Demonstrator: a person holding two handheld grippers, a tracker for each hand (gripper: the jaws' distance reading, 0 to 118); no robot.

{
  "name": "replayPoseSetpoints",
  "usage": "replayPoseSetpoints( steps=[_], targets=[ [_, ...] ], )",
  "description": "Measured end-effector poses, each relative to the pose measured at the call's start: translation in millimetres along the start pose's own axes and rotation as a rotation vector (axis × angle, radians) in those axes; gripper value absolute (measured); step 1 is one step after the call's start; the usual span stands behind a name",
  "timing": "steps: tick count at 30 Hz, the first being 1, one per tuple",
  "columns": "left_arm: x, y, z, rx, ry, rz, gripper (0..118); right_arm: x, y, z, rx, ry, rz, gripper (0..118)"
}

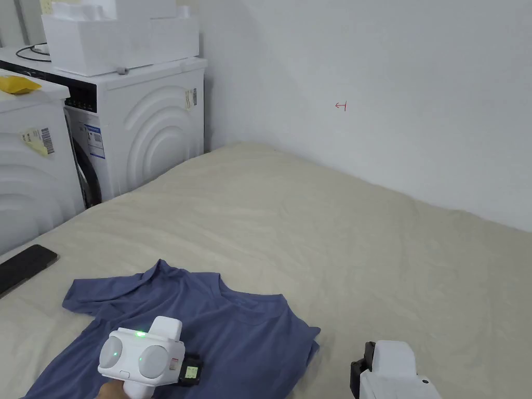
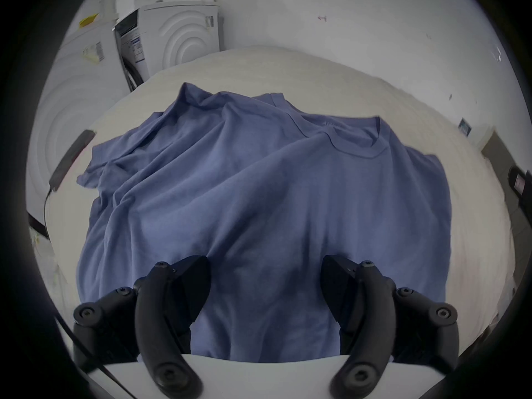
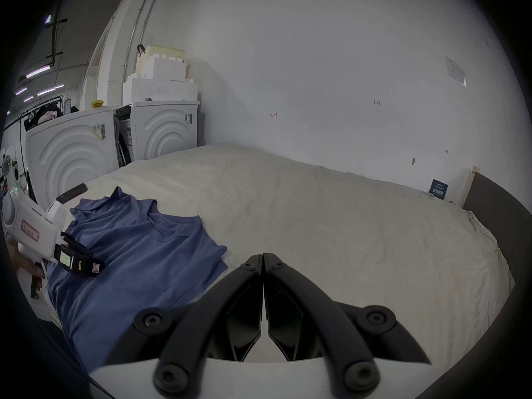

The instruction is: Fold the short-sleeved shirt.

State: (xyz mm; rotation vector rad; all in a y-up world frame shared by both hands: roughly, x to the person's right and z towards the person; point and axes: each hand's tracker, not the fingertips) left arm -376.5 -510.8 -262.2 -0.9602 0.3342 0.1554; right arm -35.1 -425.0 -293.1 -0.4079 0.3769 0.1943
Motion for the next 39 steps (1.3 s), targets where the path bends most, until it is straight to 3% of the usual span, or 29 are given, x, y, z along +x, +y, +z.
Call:
replayPoseSetpoints(
  steps=[5,9,11,14,15,22,26,39],
  targets=[
    [10,-3,1,0.007,0.038,-0.021,79,3,-2,-2,-0.012,-0.01,-0.005,1],
    [17,-4,2,0.011,0.03,-0.038,52,4,-2,0,-0.013,-0.014,0.001,1],
    [24,-5,4,0.015,0.029,-0.072,49,5,-2,1,-0.013,-0.015,0.0,1],
    [31,-7,3,0.014,0.05,-0.121,7,7,-1,4,-0.013,-0.022,-0.003,1],
    [31,-8,3,0.013,0.047,-0.123,0,8,-1,5,-0.013,-0.025,-0.003,1],
    [9,-2,18,0.059,-0.051,0.027,0,28,-9,-2,-0.011,-0.047,-0.027,1],
    [0,1,43,0.145,-0.194,0.131,0,41,-7,4,0.007,-0.066,-0.046,1],
    [37,23,111,0.299,-0.338,0.156,0,103,3,44,0.089,-0.17,-0.114,1]
  ],
)
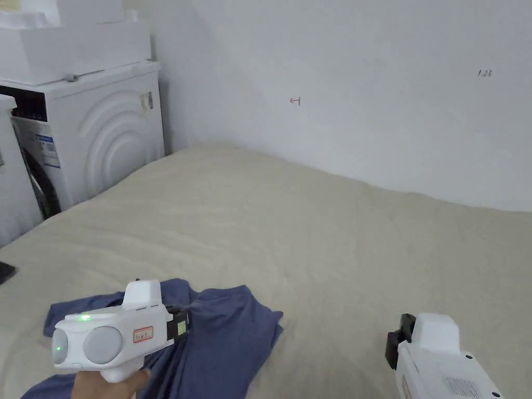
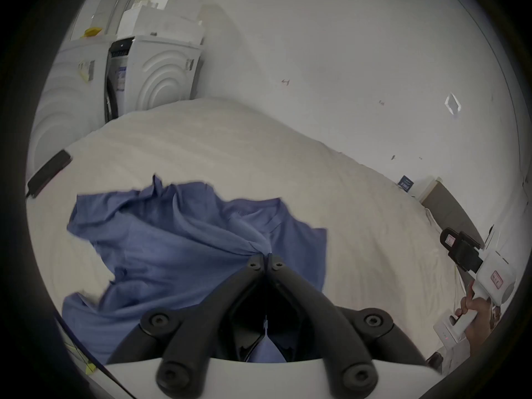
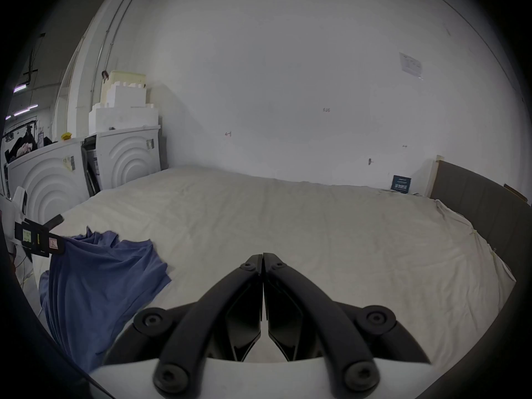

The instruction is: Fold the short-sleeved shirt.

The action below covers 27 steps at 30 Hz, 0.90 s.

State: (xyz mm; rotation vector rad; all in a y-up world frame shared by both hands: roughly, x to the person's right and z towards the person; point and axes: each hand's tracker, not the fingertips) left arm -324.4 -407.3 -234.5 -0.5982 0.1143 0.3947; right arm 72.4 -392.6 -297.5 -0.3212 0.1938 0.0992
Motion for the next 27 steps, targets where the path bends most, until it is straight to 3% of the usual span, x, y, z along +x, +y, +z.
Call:
replayPoseSetpoints(
  steps=[4,13,27],
  targets=[
    [43,15,-1,-0.002,-0.082,0.006,0,28,3,11,0.031,-0.043,-0.018,1],
    [174,33,-20,0.042,-0.24,-0.167,0,99,6,49,0.09,-0.164,-0.039,1],
    [383,-26,-76,-0.108,-0.47,-0.349,0,204,-15,103,0.082,-0.348,-0.085,1]
  ],
)
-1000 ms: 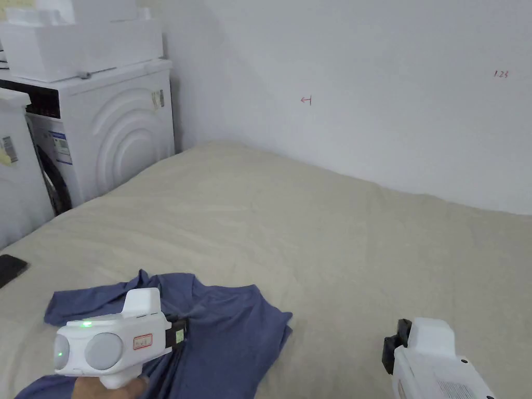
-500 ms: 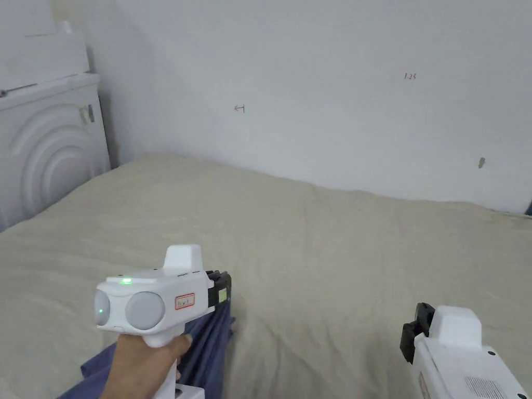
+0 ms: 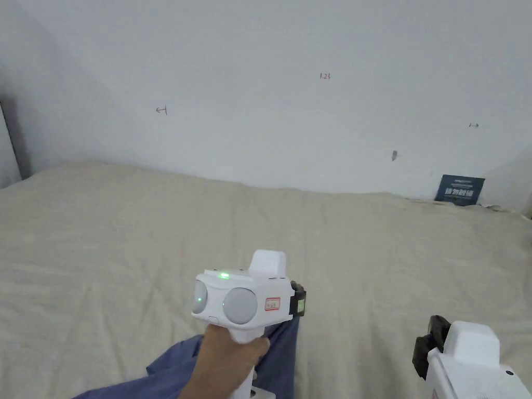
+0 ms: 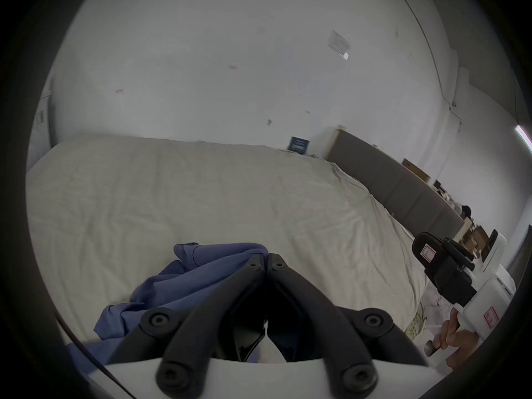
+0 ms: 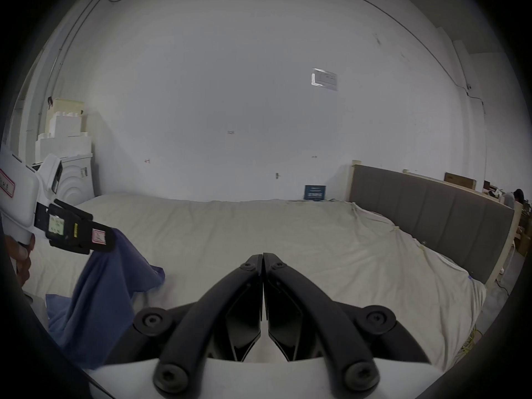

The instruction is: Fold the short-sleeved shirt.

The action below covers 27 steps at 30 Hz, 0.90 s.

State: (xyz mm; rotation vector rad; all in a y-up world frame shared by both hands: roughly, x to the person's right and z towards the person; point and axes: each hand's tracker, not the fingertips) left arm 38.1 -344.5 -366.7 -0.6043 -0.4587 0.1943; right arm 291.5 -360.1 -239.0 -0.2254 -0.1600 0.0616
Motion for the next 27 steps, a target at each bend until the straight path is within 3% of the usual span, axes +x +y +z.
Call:
replayPoseSetpoints(
  steps=[11,27],
  targets=[
    [97,-15,-73,-0.091,-0.105,-0.081,0,53,-8,7,-0.023,-0.093,-0.016,1],
    [103,-49,-107,-0.165,-0.107,-0.072,0,51,-19,3,-0.067,-0.102,-0.016,1]
  ],
)
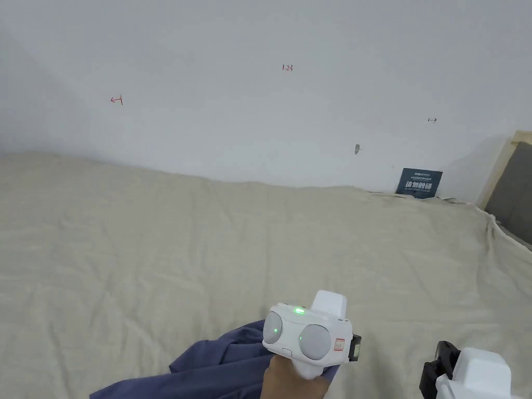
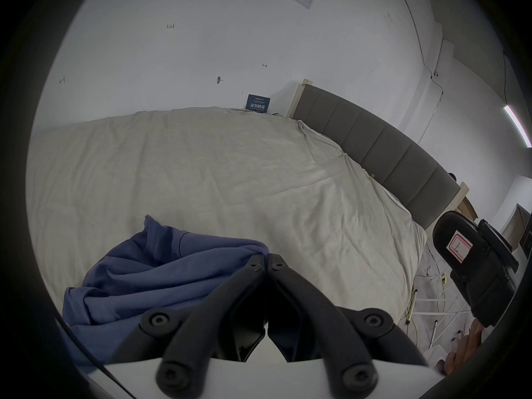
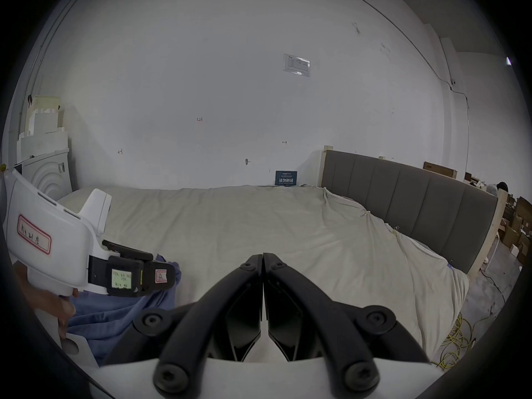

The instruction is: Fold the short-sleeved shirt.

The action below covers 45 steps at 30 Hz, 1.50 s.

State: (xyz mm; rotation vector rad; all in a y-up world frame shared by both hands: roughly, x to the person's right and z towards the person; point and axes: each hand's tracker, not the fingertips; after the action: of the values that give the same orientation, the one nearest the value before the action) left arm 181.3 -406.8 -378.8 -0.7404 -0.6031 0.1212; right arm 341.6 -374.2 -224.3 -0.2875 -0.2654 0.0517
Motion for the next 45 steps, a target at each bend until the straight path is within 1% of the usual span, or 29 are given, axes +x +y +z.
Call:
replayPoseSetpoints(
  steps=[1,2,6,7,8,9,10,13,17,20,22,23,24,25,27,30,33,37,38,40,43,45],
  targets=[
    [-1,-1,-1,-0.003,-0.003,-0.001,0,-1,0,0,-0.002,0.001,0.0,1],
    [-1,-1,1,-0.003,-0.005,-0.001,6,-2,0,0,-0.004,0.004,0.001,1],
    [-8,-1,12,0.004,0.0,0.007,58,-6,-1,1,-0.005,0.012,0.005,1],
    [-12,-1,17,0.01,0.006,0.006,62,-7,-1,1,-0.005,0.014,0.007,1],
    [-16,-2,25,0.025,0.008,0.002,62,-9,-1,1,-0.004,0.014,0.008,1],
    [-20,-2,31,0.045,0.015,-0.01,71,-10,-1,1,-0.003,0.015,0.01,1],
    [-24,-4,40,0.065,0.024,-0.02,72,-12,0,1,-0.004,0.019,0.011,1],
    [-42,-10,67,0.135,0.075,-0.033,72,-18,-1,-1,-0.003,0.028,0.01,1],
    [-75,-28,112,0.227,0.203,-0.03,68,-32,-1,-3,0.001,0.05,0.012,1],
    [-103,-44,146,0.275,0.304,-0.022,53,-45,-1,-5,0.002,0.078,0.021,1],
    [-120,-56,166,0.298,0.374,-0.001,40,-54,-1,-6,0.005,0.099,0.025,1],
    [-129,-61,177,0.314,0.405,-0.004,31,-58,-1,-6,0.006,0.106,0.028,1],
    [-137,-66,188,0.336,0.438,-0.011,17,-62,-1,-5,0.008,0.114,0.028,1],
    [-144,-69,196,0.346,0.47,-0.012,8,-66,-1,-5,0.014,0.123,0.026,1],
    [-157,-76,212,0.372,0.544,-0.028,0,-74,-1,-4,0.021,0.134,0.027,1],
    [-170,-84,234,0.408,0.596,-0.031,0,-84,0,-3,0.029,0.149,0.025,1],
    [-174,-93,252,0.46,0.656,-0.064,0,-94,0,-1,0.037,0.158,0.025,1],
    [-181,-102,264,0.471,0.666,-0.065,0,-104,-2,2,0.044,0.168,0.031,1],
    [-183,-105,265,0.472,0.664,-0.044,0,-106,-3,2,0.044,0.172,0.032,1],
    [-190,-109,266,0.455,0.642,-0.002,0,-110,-6,2,0.036,0.176,0.037,1],
    [-206,-111,258,0.372,0.556,0.073,0,-114,-9,2,0.02,0.181,0.034,1],
    [-219,-111,247,0.274,0.511,0.107,0,-116,-11,0,0.006,0.187,0.034,1]
  ],
)
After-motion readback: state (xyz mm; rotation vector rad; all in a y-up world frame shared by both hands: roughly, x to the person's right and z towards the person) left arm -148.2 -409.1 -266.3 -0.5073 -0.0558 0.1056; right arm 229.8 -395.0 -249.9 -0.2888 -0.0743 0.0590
